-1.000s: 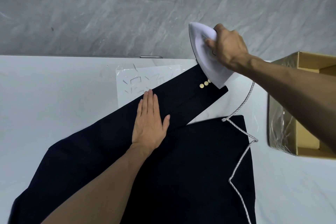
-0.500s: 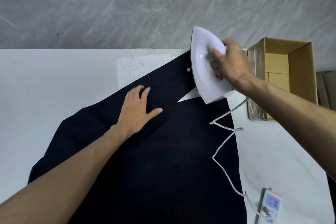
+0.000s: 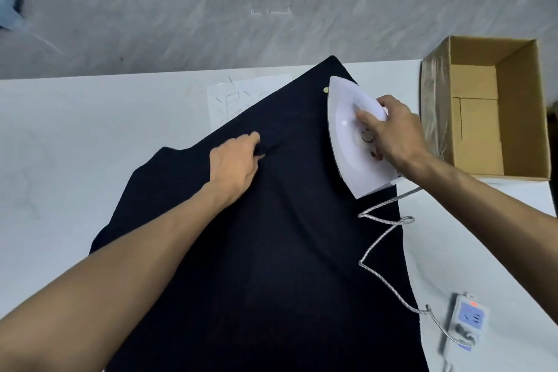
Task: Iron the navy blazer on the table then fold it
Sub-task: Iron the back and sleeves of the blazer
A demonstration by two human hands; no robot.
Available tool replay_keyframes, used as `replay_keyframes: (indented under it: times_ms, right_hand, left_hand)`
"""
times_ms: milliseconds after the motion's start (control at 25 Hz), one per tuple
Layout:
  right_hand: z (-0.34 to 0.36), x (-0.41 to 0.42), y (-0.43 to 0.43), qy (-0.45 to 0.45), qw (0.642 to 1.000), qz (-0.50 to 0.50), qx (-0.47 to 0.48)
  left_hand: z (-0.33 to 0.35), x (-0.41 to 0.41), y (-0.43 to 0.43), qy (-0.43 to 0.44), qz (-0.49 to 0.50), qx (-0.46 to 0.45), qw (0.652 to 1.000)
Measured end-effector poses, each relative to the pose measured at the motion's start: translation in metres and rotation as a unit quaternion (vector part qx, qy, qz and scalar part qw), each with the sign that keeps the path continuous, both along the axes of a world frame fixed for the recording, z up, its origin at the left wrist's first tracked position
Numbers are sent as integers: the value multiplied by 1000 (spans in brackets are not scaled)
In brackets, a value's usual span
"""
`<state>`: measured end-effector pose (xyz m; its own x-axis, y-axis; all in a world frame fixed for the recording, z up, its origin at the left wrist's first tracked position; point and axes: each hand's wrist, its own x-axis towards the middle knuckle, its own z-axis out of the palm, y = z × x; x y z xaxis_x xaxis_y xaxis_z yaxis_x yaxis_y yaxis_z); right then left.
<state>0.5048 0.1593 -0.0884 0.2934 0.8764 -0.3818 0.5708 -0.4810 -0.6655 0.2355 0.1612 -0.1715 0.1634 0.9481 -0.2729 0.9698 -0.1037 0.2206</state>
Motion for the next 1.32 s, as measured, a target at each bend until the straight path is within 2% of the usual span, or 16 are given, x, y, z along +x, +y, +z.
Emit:
replay_keyframes:
  times_ms: [80,240,320,440,520,600,720,840,1040,1160,1240,1320]
  right_hand:
    - [2,8,0,30,999,-20,-1]
    - [3,17,-6,168,976,-133,-37]
    - [3,12,-21,140,982,-110,-61]
    - [-3,-4,-52,61,993,-58,-82]
    - [-11,-10,-72,52,991,-61,-108]
    - [-17,-12,-90,51,988,-66,-129]
    - [-27,-11,-107,30,990,-55,-127]
    - [-38,-4,-113,-19,992,-44,-115]
    - [-51,8,-115,-81,990,-46,-110]
    - [-55,9,-115,-47,992,-46,-107]
    - [-60,7,-114,0,993,-48,-105]
    - [-67,2,-112,4,993,-41,-112]
  left_hand:
    - [7,0,19,-39,59,20,997]
    - [11,-1,44,-66,142,27,987]
    - [18,-3,41,-47,131,32,990]
    - [31,-14,-18,-10,10,55,998]
    - [31,-18,-94,76,-68,-38,994]
    - [20,-22,-160,182,-80,-167,966]
    - [-12,-23,-189,216,-109,-229,943]
    - [-23,-26,-177,127,-118,-262,949]
    - [-11,-31,-177,10,15,-184,983]
    - [-6,-30,-167,-41,110,-167,979]
    - [-8,-32,-165,-72,156,-193,966]
    - [-7,-39,-177,-101,186,-206,955]
